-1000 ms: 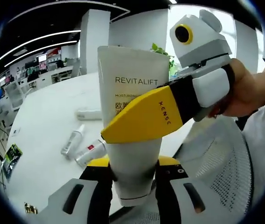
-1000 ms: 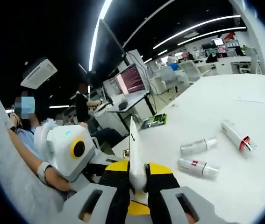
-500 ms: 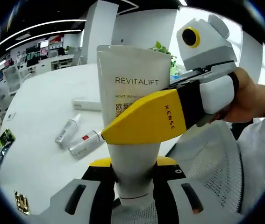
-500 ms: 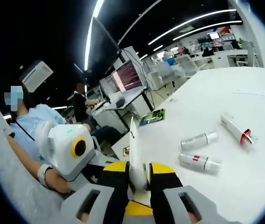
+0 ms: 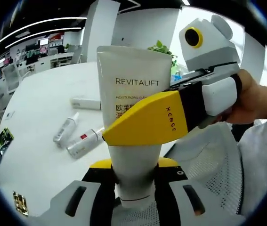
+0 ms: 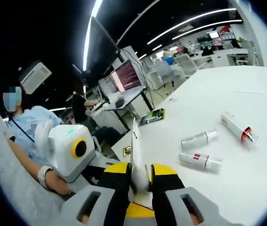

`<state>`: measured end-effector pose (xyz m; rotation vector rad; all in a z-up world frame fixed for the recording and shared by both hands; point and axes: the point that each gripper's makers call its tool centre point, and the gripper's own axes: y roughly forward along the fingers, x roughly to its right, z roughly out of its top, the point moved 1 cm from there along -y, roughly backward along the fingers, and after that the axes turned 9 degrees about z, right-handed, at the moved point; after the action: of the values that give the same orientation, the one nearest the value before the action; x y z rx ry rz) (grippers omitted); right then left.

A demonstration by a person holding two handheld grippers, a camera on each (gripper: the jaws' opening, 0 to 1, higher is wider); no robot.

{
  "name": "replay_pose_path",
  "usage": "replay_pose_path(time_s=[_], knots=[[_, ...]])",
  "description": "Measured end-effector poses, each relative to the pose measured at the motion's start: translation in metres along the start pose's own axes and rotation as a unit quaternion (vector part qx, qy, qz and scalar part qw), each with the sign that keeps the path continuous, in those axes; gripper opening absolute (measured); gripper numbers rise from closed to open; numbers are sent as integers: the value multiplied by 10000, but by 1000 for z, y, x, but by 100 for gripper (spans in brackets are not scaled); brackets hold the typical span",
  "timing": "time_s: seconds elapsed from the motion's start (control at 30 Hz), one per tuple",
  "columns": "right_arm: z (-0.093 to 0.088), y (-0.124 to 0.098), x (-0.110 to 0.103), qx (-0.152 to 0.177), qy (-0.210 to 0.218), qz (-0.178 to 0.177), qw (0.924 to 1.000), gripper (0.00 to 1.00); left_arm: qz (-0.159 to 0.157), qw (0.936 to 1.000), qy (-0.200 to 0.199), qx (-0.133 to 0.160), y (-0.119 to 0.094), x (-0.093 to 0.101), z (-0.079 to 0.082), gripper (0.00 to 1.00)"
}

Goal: Arrange the skincare products in the storage area until every visible bottle or jar stands upright without overlapping.

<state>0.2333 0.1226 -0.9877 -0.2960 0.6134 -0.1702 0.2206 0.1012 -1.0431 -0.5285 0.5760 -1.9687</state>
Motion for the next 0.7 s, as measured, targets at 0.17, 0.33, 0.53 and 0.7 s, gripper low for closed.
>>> replay_pose_path(time_s=[0.17, 0.33, 0.53, 0.7], knots=[[-2, -1, 0, -7, 9, -16, 10000, 11, -1, 10000, 44, -24, 0, 1, -1, 26], [-2, -1, -1, -5, 12, -25, 10000, 12, -7, 10000, 48, -41, 0, 1, -2, 26], [-2, 0, -1, -13, -36, -56, 10000, 12, 0, 10000, -5, -42, -1, 0, -1, 26], [-3, -1, 0, -17, -31, -38, 10000, 12, -2, 10000, 0, -49, 0, 1, -2, 26]])
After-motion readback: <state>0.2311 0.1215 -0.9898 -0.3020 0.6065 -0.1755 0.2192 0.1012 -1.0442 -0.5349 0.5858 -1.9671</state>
